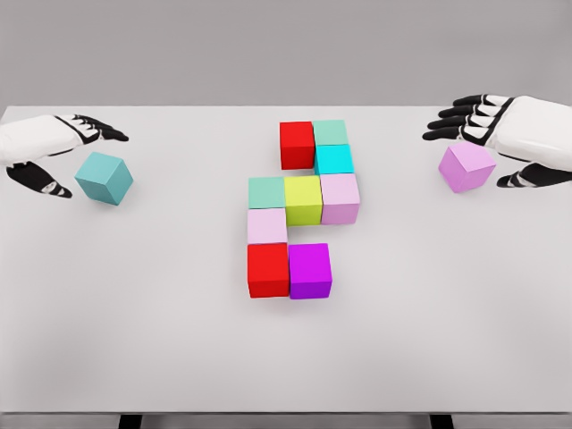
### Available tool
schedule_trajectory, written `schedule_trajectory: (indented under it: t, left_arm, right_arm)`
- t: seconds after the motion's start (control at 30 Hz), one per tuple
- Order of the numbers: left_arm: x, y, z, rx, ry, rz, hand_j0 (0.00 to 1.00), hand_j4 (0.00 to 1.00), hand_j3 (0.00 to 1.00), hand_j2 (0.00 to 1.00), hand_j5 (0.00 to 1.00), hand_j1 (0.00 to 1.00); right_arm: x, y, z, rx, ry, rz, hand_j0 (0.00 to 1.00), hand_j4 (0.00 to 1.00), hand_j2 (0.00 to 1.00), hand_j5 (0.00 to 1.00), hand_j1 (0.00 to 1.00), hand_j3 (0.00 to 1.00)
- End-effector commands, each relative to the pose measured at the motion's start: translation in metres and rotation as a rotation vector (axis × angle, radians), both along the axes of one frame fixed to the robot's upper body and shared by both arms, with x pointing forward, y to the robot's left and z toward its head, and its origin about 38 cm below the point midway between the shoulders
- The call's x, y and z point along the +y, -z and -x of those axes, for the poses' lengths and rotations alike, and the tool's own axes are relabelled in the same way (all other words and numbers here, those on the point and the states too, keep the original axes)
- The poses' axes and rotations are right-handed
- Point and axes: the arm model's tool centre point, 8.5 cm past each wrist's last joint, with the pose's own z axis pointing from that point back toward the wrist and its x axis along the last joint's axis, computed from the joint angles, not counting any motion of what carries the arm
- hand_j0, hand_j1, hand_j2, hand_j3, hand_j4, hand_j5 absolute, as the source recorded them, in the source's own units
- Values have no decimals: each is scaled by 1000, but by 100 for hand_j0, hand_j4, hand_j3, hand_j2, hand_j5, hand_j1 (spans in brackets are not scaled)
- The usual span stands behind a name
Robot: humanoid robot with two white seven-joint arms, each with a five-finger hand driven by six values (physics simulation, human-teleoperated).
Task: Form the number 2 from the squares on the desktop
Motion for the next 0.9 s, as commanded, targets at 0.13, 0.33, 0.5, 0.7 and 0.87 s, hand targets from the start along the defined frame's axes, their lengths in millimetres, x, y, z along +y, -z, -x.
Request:
schedule_trajectory:
  t: [0.13,0.33,0.5,0.7,0.87]
  left_arm:
    - [-21,11,-1,76,50,28,100,100,100,100,100,100]
    - [-24,23,-8,160,-43,52,100,100,100,100,100,100]
    - [-19,26,-16,177,-152,56,100,100,100,100,100,100]
    - [-14,32,-22,203,-263,45,100,100,100,100,100,100]
    - [-10,37,-23,213,-280,42,100,100,100,100,100,100]
  right_arm:
    - [-1,-3,0,-4,2,-7,100,100,100,100,100,100]
    - [-49,2,-24,40,155,-56,100,100,100,100,100,100]
    - [-54,8,-27,58,175,-46,100,100,100,100,100,100]
    - [-41,36,-39,89,170,66,100,100,100,100,100,100]
    - [-55,46,-51,99,232,106,100,100,100,100,100,100]
